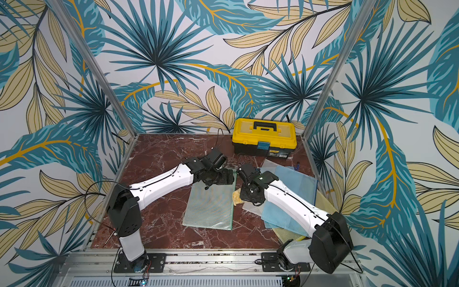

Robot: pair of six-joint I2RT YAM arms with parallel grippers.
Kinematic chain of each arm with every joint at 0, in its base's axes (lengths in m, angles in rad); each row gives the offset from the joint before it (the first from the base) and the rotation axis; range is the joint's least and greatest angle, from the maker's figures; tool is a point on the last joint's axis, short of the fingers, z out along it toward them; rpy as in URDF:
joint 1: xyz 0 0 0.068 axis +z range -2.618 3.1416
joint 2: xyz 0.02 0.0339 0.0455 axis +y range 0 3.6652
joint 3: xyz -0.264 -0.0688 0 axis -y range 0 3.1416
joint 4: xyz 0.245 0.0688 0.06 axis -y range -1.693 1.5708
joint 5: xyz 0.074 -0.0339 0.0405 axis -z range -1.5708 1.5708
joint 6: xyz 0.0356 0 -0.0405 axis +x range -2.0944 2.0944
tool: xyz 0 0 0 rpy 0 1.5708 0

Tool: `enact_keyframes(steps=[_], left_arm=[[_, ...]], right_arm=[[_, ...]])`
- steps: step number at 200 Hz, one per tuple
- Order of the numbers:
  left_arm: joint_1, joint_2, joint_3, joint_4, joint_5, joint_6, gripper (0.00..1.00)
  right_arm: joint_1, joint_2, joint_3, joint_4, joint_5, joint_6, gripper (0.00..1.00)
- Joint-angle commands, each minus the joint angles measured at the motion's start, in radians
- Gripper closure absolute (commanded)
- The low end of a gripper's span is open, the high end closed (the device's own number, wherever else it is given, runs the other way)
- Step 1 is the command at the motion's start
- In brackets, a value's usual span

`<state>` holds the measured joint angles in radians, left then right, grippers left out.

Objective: Wipe the document bag
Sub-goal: Adjust the document bag at the center of the board.

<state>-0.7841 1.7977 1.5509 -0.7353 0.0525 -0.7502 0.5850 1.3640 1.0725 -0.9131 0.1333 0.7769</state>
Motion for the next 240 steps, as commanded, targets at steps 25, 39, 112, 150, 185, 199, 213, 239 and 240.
enact_keyframes(steps=[25, 39, 112, 150, 185, 199, 213, 239, 240], left_arm=[[0.204, -0.288, -0.320, 0.185, 0.142, 0.112, 0.04], [0.286, -0.369, -0.462, 0.277, 0.235, 0.135, 0.04], [0.485, -0.368, -0.813, 0.538, 0.504, 0.266, 0.02], [0.518, -0.273, -0.838, 0.565, 0.508, 0.325, 0.04], [0.525, -0.174, -0.841, 0.568, 0.478, 0.336, 0.07], [0.524, -0.134, -0.829, 0.570, 0.532, 0.333, 0.12], [0.521, -0.107, -0.818, 0.574, 0.566, 0.316, 0.16], [0.483, -0.084, -0.801, 0.573, 0.626, 0.319, 0.23], [0.480, -0.085, -0.800, 0.574, 0.627, 0.319, 0.24]], right_arm=[[0.075, 0.162, 0.064, 0.049, -0.061, -0.014, 1.00], [0.091, 0.237, 0.093, 0.059, -0.065, -0.016, 1.00], [0.068, 0.365, 0.055, 0.138, -0.137, -0.028, 1.00], [0.067, 0.428, 0.067, 0.157, -0.162, -0.040, 1.00], [0.059, 0.447, 0.060, 0.165, -0.171, -0.050, 1.00], [0.050, 0.459, 0.049, 0.185, -0.191, -0.054, 1.00], [0.045, 0.477, 0.048, 0.192, -0.208, -0.060, 1.00], [0.044, 0.490, 0.058, 0.197, -0.224, -0.063, 1.00], [0.044, 0.490, 0.059, 0.197, -0.224, -0.063, 1.00]])
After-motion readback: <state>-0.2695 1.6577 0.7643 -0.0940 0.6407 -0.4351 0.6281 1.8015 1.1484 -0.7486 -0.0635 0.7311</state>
